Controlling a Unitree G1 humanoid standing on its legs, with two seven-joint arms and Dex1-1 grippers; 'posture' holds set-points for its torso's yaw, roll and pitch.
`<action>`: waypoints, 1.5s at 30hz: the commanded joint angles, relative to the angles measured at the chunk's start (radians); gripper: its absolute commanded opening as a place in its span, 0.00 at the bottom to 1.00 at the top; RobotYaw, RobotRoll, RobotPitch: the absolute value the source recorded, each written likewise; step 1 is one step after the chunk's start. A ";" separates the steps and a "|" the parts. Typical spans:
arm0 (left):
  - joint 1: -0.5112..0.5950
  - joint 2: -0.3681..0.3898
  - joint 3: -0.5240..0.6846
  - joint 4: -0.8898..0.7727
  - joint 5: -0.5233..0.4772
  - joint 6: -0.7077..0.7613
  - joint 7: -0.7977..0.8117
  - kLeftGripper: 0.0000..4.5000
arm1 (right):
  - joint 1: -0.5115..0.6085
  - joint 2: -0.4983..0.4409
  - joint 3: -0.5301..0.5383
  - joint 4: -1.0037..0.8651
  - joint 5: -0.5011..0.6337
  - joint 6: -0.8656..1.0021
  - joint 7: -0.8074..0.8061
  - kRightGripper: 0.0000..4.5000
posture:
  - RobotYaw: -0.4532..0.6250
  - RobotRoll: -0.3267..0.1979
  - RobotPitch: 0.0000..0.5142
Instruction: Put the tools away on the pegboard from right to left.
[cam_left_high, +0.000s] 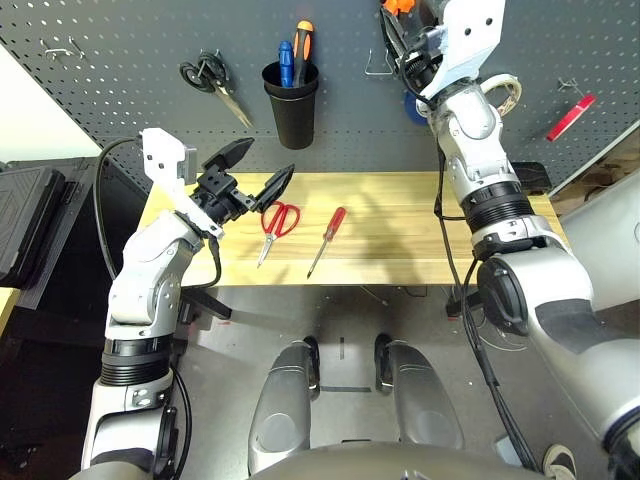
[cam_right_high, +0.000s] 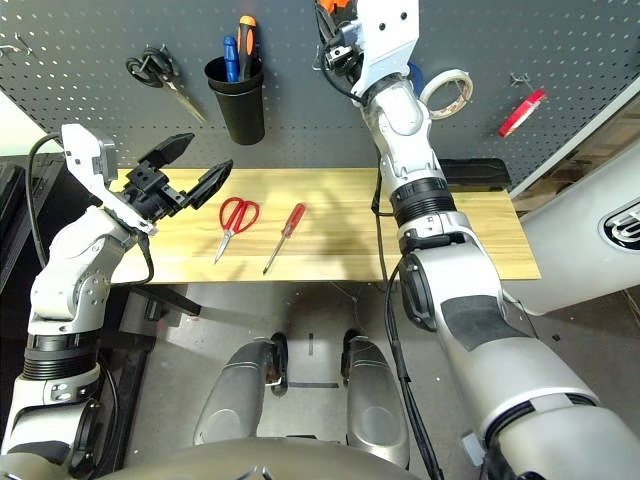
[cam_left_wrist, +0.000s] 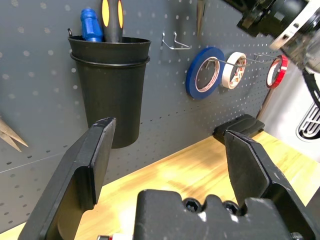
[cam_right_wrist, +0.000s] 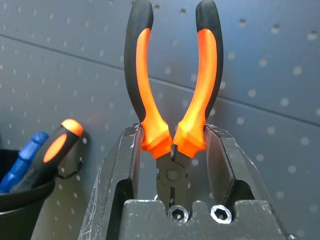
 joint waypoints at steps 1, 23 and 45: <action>0.010 0.001 -0.001 -0.030 -0.009 0.012 0.009 1.00 | -0.036 -0.003 -0.007 0.051 -0.009 -0.051 -0.023 0.44 | 0.46 0.62 0.31; 0.032 0.013 -0.010 -0.089 -0.013 0.045 0.020 1.00 | -0.099 -0.001 -0.009 0.231 -0.050 -0.077 -0.068 0.44 | 0.48 0.62 0.35; 0.071 0.019 -0.012 -0.172 -0.028 0.099 0.036 1.00 | -0.105 0.005 -0.016 0.264 -0.044 -0.049 -0.067 0.44 | 0.51 0.62 0.45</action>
